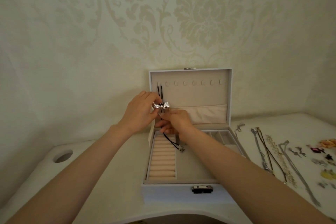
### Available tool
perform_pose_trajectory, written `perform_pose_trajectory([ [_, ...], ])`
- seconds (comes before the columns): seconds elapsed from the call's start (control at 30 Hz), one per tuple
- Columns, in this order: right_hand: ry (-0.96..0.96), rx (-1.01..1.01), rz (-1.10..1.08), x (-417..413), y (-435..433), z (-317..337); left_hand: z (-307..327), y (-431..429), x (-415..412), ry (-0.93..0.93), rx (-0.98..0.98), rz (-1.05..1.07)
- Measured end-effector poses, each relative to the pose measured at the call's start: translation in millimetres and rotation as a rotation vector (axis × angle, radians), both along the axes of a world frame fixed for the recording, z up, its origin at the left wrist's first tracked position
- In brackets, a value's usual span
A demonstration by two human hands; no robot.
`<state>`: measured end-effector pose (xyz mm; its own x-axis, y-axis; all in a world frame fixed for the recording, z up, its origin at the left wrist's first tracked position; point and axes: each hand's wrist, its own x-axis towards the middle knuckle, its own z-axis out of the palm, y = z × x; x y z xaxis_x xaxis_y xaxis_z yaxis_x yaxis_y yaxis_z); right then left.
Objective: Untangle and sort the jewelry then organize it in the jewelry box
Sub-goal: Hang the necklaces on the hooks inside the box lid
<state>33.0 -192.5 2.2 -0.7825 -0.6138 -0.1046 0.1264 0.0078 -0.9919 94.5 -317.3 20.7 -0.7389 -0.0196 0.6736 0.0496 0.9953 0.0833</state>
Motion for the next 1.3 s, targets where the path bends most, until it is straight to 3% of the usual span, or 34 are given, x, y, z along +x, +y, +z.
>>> perform_pose_trajectory([
  [0.77, 0.506, 0.350, -0.008, -9.7, 9.0, -8.1, 12.1, 0.3, -11.5, 0.163, -0.160, 0.034],
  [1.07, 0.570, 0.278, -0.096, 2.9, 16.5, -14.9, 2.2, 6.9, -11.0, 0.276, -0.272, 0.079],
  [1.3, 0.521, 0.286, -0.043, 5.4, 30.3, -10.2, -11.3, 9.3, -8.5, 0.330, -0.299, 0.090],
])
